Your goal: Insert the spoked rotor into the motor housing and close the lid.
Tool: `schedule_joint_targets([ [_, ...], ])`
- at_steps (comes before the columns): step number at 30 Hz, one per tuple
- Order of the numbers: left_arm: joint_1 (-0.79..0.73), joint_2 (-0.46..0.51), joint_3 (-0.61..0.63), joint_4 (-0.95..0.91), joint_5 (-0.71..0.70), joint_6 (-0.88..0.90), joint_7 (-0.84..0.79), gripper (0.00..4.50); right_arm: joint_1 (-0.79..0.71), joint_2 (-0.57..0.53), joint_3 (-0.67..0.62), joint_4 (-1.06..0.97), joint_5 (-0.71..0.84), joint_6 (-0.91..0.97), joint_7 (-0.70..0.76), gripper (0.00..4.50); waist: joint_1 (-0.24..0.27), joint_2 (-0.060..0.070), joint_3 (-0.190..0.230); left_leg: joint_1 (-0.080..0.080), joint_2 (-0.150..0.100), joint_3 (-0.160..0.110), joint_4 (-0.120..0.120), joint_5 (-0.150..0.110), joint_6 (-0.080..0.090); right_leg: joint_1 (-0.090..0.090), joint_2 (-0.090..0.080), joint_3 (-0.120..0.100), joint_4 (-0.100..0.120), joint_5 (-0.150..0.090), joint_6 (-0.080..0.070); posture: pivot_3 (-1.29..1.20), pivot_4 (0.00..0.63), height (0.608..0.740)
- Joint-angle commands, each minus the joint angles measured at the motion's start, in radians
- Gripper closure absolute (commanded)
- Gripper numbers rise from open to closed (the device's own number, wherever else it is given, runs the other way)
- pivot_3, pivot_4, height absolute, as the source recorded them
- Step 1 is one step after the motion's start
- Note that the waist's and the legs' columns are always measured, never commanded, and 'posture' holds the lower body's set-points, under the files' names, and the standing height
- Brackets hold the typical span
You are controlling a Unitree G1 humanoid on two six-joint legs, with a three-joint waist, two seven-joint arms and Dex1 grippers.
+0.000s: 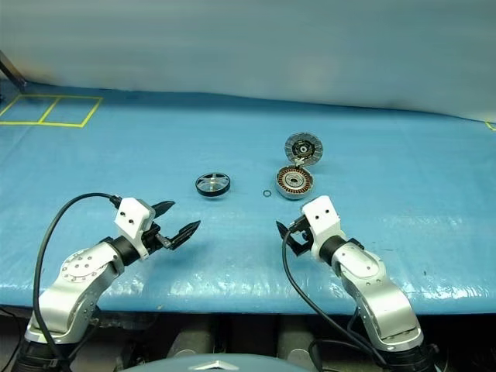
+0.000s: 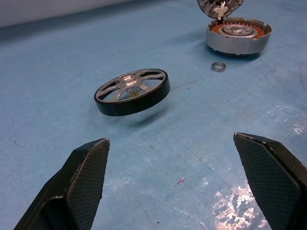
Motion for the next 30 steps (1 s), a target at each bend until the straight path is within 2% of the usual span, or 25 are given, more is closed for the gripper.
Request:
schedule_joint_targets([
  [1, 0.005, 0.002, 0.022, -0.009, 0.004, -0.015, -0.001, 0.00, -0.004, 0.013, -0.023, -0.025, 0.028, 0.027, 0.011, 0.02, 0.000, 0.000, 0.000, 0.000, 0.000, 0.000, 0.000, 0.000, 0.000, 0.000, 0.000, 0.000, 0.000, 0.000, 0.000, 0.00, 0.150, 0.740],
  [9, 0.012, -0.011, 0.039, -0.009, 0.001, -0.012, 0.012, 0.00, -0.036, 0.038, -0.064, -0.038, 0.090, 0.081, 0.023, 0.02, -0.001, 0.000, 0.000, 0.000, 0.000, 0.000, 0.000, 0.000, 0.000, 0.000, 0.000, 0.000, 0.000, 0.000, 0.000, 0.00, 0.150, 0.740],
  [30, 0.019, -0.016, 0.033, -0.002, 0.025, -0.020, 0.017, 0.00, -0.055, -0.065, 0.005, -0.033, 0.043, 0.124, 0.075, 0.02, 0.000, 0.000, 0.000, 0.000, 0.000, 0.000, 0.000, 0.000, 0.000, 0.000, 0.000, 0.000, 0.000, 0.000, 0.000, 0.00, 0.150, 0.740],
])
